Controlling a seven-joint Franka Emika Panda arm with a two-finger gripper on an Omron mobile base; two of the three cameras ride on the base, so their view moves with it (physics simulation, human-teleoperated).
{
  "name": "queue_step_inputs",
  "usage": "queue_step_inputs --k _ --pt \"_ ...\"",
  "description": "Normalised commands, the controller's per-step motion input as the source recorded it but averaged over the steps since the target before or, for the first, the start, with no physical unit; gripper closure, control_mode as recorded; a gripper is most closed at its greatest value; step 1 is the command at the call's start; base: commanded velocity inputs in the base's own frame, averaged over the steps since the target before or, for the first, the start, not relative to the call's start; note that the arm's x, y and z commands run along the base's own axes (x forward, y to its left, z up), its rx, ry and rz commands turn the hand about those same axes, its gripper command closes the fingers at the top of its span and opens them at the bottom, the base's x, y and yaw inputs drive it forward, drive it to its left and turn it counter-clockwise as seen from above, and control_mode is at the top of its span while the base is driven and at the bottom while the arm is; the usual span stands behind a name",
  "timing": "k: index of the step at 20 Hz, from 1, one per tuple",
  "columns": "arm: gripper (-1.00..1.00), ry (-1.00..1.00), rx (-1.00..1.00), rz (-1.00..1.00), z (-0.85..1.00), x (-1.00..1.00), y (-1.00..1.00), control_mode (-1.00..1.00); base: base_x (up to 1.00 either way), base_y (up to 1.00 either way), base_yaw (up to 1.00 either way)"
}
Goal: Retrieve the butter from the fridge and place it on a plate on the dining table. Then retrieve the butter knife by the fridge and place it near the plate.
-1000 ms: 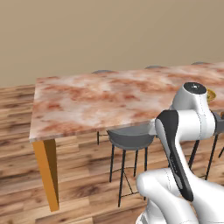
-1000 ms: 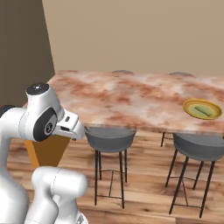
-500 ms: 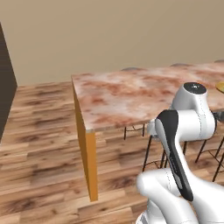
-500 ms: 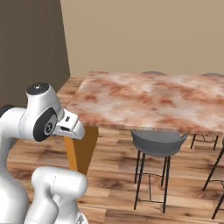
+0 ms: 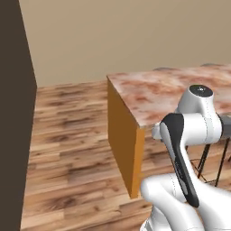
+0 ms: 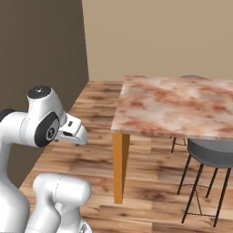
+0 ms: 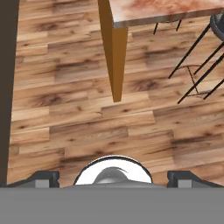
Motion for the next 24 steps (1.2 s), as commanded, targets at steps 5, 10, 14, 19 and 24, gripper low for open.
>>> queue_step_inputs --k 5,10,14,19,24 --pt "-1.00 0.00 0.00 0.00 0.00 0.00 0.00 1.00 0.03 1.00 0.00" --pt "-1.00 0.00 0.00 0.00 0.00 0.00 0.00 1.00 0.58 0.88 0.00" --pt "-1.00 0.00 0.00 0.00 0.00 0.00 0.00 1.00 0.99 0.73 0.00" --pt "-1.00 0.00 0.00 0.00 0.00 0.00 0.00 1.00 1.00 0.27 0.00" --pt "-1.00 0.00 0.00 0.00 0.00 0.00 0.00 1.00 1.00 0.26 -0.01"
